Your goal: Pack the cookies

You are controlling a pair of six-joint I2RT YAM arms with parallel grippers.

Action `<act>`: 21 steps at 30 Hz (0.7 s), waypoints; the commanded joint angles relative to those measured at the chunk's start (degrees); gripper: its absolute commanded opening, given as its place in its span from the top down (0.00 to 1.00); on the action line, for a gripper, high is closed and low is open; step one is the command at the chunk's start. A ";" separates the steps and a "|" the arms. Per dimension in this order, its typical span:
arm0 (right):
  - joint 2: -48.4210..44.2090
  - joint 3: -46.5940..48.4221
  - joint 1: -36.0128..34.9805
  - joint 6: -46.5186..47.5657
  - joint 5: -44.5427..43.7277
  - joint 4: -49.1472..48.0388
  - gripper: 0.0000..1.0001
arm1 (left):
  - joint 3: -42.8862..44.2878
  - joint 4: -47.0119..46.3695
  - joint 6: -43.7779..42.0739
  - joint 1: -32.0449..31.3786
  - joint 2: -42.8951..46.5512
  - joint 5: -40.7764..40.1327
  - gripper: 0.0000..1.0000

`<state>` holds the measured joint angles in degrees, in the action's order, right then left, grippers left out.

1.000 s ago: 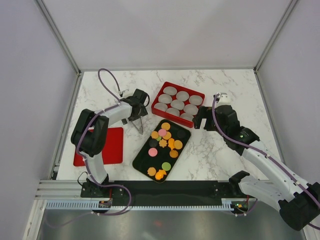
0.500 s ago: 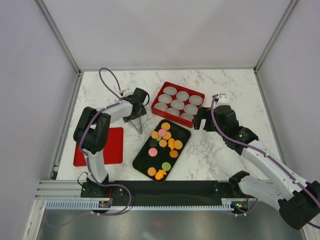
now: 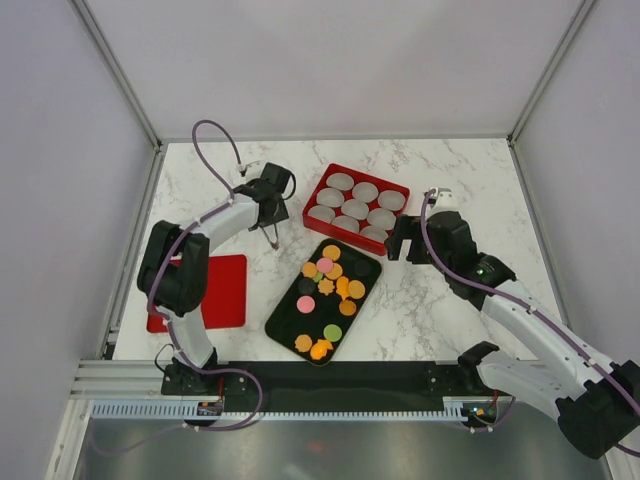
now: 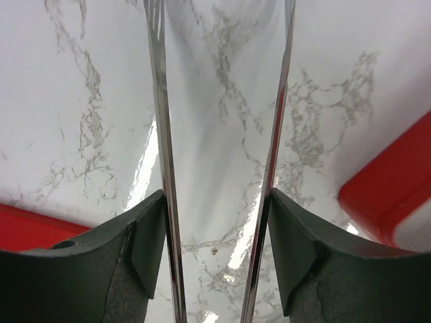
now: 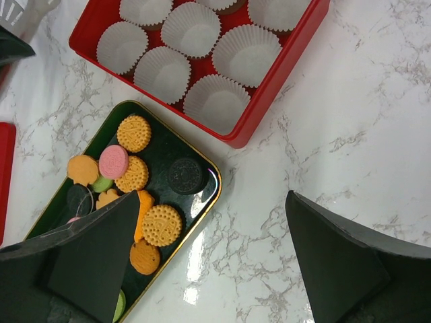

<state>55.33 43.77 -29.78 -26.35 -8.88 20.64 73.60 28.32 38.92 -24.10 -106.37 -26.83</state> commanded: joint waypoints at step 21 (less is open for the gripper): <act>4.88 6.50 -0.01 0.95 -2.71 -1.57 0.02 | -0.12 16.76 -14.04 -9.03 32.79 11.97 0.43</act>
<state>60.27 47.59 -29.78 -26.09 -9.52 20.56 74.67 39.97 29.61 -30.98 -78.35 -16.32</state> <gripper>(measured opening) 0.982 0.584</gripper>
